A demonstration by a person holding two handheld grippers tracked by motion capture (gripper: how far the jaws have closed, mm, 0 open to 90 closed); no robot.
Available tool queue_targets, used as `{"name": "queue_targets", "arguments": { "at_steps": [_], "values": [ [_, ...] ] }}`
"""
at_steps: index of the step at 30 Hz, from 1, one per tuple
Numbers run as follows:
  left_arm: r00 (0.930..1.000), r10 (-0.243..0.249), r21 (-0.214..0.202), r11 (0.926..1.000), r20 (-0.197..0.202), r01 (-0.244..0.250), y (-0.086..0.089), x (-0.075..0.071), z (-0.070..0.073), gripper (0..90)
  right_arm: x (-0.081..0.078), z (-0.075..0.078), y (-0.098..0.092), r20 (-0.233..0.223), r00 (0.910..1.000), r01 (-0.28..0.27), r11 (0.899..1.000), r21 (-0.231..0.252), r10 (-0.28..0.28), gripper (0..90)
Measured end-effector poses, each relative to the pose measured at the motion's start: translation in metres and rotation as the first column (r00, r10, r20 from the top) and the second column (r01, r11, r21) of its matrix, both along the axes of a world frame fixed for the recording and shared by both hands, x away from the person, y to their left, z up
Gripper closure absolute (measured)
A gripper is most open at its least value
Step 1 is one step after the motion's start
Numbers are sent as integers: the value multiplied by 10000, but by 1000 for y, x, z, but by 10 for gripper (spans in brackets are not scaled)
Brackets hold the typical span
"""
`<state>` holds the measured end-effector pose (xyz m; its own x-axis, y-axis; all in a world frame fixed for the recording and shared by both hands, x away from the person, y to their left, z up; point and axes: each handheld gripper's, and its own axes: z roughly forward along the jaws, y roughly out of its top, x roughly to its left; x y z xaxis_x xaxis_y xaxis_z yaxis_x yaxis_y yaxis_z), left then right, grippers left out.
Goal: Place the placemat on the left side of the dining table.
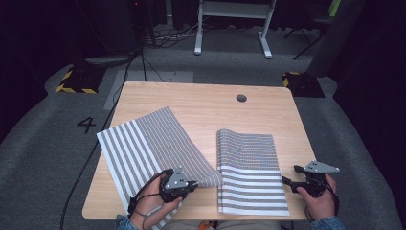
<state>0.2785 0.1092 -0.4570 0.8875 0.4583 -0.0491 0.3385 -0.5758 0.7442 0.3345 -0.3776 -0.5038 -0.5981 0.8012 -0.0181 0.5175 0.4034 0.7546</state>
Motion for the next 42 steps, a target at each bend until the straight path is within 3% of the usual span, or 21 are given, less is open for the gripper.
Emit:
{"name": "queue_targets", "arguments": {
  "at_steps": [4,5,6,8,10,13,16,18,24,28,30,32,33,34,35,37,42],
  "values": [
    [9983,-111,52,9999,-565,114,-2,-7,-11,775,0,0,0,-1,10000,-3,10000,4,3,247],
    [9956,-44,-149,9999,-941,30,-3,-9,-14,751,0,0,0,-3,10000,1,10000,3,-1,246],
    [9937,45,-247,9997,-1118,-73,-4,-10,-16,667,0,0,0,0,10000,0,10000,4,0,247],
    [9943,261,-382,9988,-1030,-301,-4,-14,-19,484,0,0,0,0,10000,-5,10000,-8,5,246],
    [9922,583,-184,9980,-1104,-607,-2,-21,-19,373,0,0,0,-1,10000,3,10000,14,-3,246],
    [9883,1162,-20,9931,-991,-1170,2,-31,-20,341,0,1,0,-64,10000,34,10000,46,-34,246],
    [9771,2003,268,9797,-716,-1989,11,-40,-20,340,0,0,0,-68,10000,39,10000,62,-39,246],
    [9657,2499,307,9682,-703,-2483,18,-45,-20,349,0,0,0,-52,10000,27,10000,26,-26,246],
    [9228,3804,177,9248,-613,-3801,44,-53,-24,340,0,0,0,-80,9999,62,10000,70,-61,246],
    [8824,4683,428,8834,-463,-4666,60,-59,-24,336,0,1,0,-73,10000,34,10000,55,-34,245],
    [8571,5134,536,8578,-418,-5112,68,-62,-26,333,0,0,0,-11,10000,5,10000,-1,-5,245],
    [8409,5391,615,8418,-476,-5362,73,-64,-27,331,-1,0,0,-32,10000,-21,10000,-23,21,245],
    [8267,5607,648,8276,-476,-5576,76,-66,-28,331,-1,0,1,-35,10000,-19,10000,-16,19,245],
    [8243,5638,672,8254,-513,-5605,79,-67,-28,331,-1,0,1,-58,10000,-14,10000,-6,14,245],
    [8102,5841,687,8113,-490,-5806,81,-69,-30,332,-1,0,1,-54,10000,-2,10000,-9,2,245],
    [7939,6064,827,7942,-446,-6020,86,-71,-32,331,-2,1,1,-80,10000,27,10000,64,-26,244],
    [7624,6457,1067,7616,-416,-6392,92,-71,-37,307,-3,0,2,-65,10000,-15,9999,110,16,244]
  ]
}}
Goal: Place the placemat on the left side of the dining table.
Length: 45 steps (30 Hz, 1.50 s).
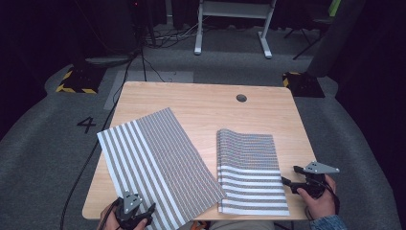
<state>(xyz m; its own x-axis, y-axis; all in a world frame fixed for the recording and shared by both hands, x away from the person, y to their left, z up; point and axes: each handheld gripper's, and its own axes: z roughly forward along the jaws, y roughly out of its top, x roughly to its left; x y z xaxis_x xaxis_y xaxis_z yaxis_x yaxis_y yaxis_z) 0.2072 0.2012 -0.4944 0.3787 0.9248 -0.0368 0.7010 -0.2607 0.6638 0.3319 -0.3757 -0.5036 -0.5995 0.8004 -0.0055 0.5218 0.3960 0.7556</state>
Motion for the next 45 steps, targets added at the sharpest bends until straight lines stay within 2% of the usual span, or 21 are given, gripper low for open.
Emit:
{"name": "queue_targets", "arguments": {
  "at_steps": [1,3,10,16,21,25,31,32,36,37,40,45],
  "values": [
    [9998,110,44,9999,-165,-110,0,0,-2,290,0,0,0,-3,10000,-4,10000,-1,4,244],
    [9998,223,-87,9997,-6,-223,1,1,-4,264,0,0,0,-3,10000,-3,10000,-2,3,243],
    [9994,248,-159,9996,255,-244,2,0,-7,263,0,0,0,5,10000,-9,10000,3,9,243],
    [9994,239,-172,9996,267,-234,1,3,-7,278,0,0,0,1,10000,-5,10000,-16,5,243],
    [9975,284,-252,9993,653,-268,0,4,-10,317,0,0,0,-2,10000,-18,10000,-10,18,242],
    [9958,277,-270,9993,875,-255,1,5,-11,395,0,0,0,-4,10000,2,10000,-34,-2,242],
    [9956,115,-305,9995,927,-87,3,7,-9,610,0,0,0,5,10000,-13,10000,-1,13,242],
    [9960,56,-369,9993,887,-24,4,7,-9,679,0,0,0,7,10000,-15,10000,0,15,242],
    [9980,-225,-670,9974,591,265,6,11,-5,814,0,0,0,1,10000,-16,10000,9,16,242],
    [9977,-457,-570,9972,508,486,7,12,-3,830,0,0,0,8,10000,-17,10000,6,17,242],
    [9970,-667,-573,9960,395,689,7,14,4,853,0,0,0,-6,10000,-20,10000,0,20,243],
    [9926,-1054,-484,9929,606,1084,9,20,22,864,0,0,0,-7,10000,-21,10000,-2,21,242]
  ]
}}
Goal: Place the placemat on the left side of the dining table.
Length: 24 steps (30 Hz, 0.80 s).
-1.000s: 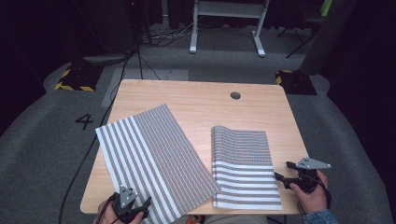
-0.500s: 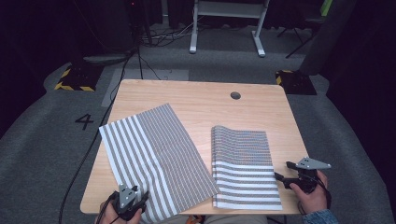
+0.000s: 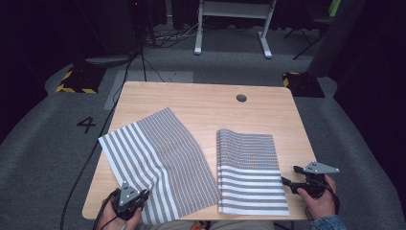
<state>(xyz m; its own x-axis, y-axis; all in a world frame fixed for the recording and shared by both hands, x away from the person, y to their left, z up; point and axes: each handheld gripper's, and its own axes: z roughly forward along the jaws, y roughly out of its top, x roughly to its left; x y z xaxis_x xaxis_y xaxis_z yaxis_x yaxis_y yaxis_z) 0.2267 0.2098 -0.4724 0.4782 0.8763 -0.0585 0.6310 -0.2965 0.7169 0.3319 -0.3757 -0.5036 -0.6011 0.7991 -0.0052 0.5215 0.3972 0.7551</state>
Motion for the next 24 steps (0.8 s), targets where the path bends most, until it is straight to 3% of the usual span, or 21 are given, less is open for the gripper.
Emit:
{"name": "queue_targets", "arguments": {
  "at_steps": [5,12,18,24],
  "values": [
    [9992,-278,-27,9996,294,279,1,10,15,866,0,0,0,2,10000,1,10000,0,-1,242],
    [9941,-883,300,9958,632,866,7,30,35,866,0,0,0,7,10000,-4,10000,-6,4,242],
    [9914,-1100,399,9934,709,1074,10,53,43,866,0,0,0,3,10000,-3,10000,1,3,242],
    [9818,-1780,534,9832,654,1747,15,78,46,866,0,0,0,-22,10000,1,10000,-40,-1,242]
  ]
}}
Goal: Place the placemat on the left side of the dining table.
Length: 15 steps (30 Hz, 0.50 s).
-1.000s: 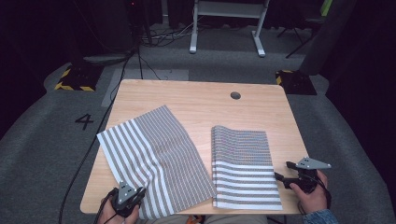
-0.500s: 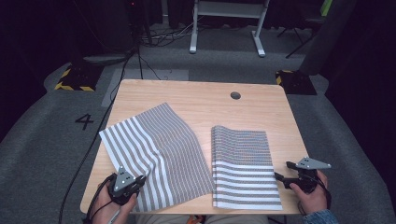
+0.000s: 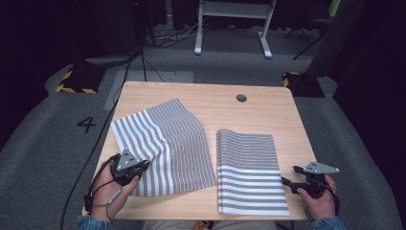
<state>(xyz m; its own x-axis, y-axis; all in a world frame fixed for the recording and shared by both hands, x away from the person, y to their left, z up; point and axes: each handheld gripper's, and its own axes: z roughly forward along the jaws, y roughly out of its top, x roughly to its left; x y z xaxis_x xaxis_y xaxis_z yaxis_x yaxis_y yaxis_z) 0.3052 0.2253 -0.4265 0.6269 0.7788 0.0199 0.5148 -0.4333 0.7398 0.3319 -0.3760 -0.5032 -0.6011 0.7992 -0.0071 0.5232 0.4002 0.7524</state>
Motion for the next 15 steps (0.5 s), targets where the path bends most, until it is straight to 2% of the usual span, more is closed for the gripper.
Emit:
{"name": "queue_targets", "arguments": {
  "at_steps": [6,11,13,14,15],
  "values": [
    [9987,-323,98,9994,-385,327,5,23,-9,864,0,0,0,31,10000,6,10000,46,-6,242],
    [9961,-490,191,9985,-740,505,18,47,-20,859,0,0,0,25,10000,6,10000,40,-6,242],
    [9949,-307,46,9995,-962,312,25,55,-26,847,0,0,0,35,10000,12,10000,48,-12,242],
    [9961,-297,27,9995,-828,300,30,59,-28,831,0,0,0,33,10000,20,10000,49,-20,242],
    [9963,-70,-49,10000,-859,66,34,61,-30,808,0,0,0,18,10000,27,10000,17,-27,242]
  ]
}}
